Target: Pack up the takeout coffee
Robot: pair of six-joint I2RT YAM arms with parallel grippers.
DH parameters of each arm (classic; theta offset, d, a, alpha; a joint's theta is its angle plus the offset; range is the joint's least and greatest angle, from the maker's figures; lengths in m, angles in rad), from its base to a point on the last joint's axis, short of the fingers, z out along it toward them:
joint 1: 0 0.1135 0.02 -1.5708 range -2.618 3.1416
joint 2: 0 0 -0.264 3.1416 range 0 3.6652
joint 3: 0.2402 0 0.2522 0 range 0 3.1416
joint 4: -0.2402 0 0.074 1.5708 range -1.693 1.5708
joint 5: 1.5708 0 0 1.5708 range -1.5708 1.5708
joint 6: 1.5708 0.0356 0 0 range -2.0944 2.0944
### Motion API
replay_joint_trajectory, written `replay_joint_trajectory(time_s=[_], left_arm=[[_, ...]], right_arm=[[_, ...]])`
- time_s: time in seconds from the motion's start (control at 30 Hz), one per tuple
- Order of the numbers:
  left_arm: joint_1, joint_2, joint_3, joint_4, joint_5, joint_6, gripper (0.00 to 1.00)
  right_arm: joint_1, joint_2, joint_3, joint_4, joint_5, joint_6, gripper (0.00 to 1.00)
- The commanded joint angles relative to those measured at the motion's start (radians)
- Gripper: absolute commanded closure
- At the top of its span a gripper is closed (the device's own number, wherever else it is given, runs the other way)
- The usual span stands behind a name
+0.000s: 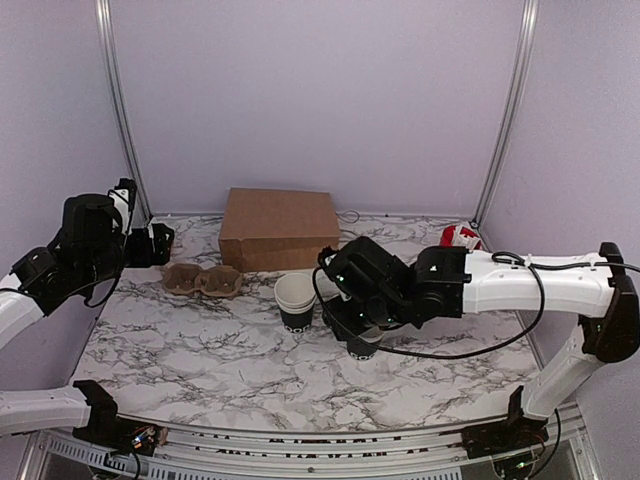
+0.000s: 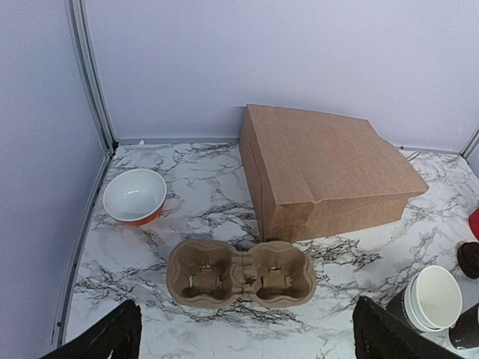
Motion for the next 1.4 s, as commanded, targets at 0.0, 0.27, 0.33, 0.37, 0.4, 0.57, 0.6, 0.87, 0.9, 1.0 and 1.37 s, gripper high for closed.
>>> replay_joint_trajectory(time_s=[0.0, 0.27, 0.33, 0.37, 0.4, 0.57, 0.6, 0.87, 0.9, 1.0, 1.37], left_arm=[[0.004, -0.031, -0.036, 0.002, -0.060, 0.024, 0.01], [0.005, -0.048, -0.046, 0.002, -0.075, 0.020, 0.01], [0.005, -0.049, -0.047, 0.002, -0.061, 0.018, 0.01], [0.004, -0.047, -0.047, 0.003, -0.058, 0.018, 0.01], [0.005, -0.042, -0.046, 0.003, -0.058, 0.018, 0.01], [0.005, -0.049, -0.049, 0.003, -0.060, 0.017, 0.01], [0.005, -0.051, -0.050, 0.003, -0.059, 0.017, 0.01], [0.004, -0.045, -0.049, 0.002, -0.047, 0.015, 0.01], [0.004, -0.045, -0.049, 0.002, -0.046, 0.015, 0.01], [0.004, -0.042, -0.048, 0.003, -0.045, 0.015, 0.01], [0.004, -0.042, -0.049, 0.003, -0.048, 0.015, 0.01]], right_arm=[[-0.004, -0.063, 0.076, 0.017, 0.009, -0.031, 0.42], [-0.189, 0.085, 0.151, 0.160, -0.202, -0.090, 0.36], [-0.219, 0.138, 0.188, 0.180, -0.243, -0.096, 0.37], [-0.232, 0.165, 0.206, 0.189, -0.258, -0.099, 0.37], [-0.243, 0.191, 0.226, 0.193, -0.267, -0.104, 0.37], [-0.268, 0.328, 0.341, 0.140, -0.264, -0.115, 0.41], [-0.268, 0.355, 0.358, 0.134, -0.263, -0.116, 0.43], [-0.268, 0.421, 0.373, 0.102, -0.236, -0.098, 0.58], [-0.268, 0.424, 0.370, 0.100, -0.235, -0.098, 0.60], [-0.268, 0.428, 0.367, 0.093, -0.240, -0.100, 0.68], [-0.294, 0.364, 0.392, 0.024, -0.147, -0.137, 0.97]])
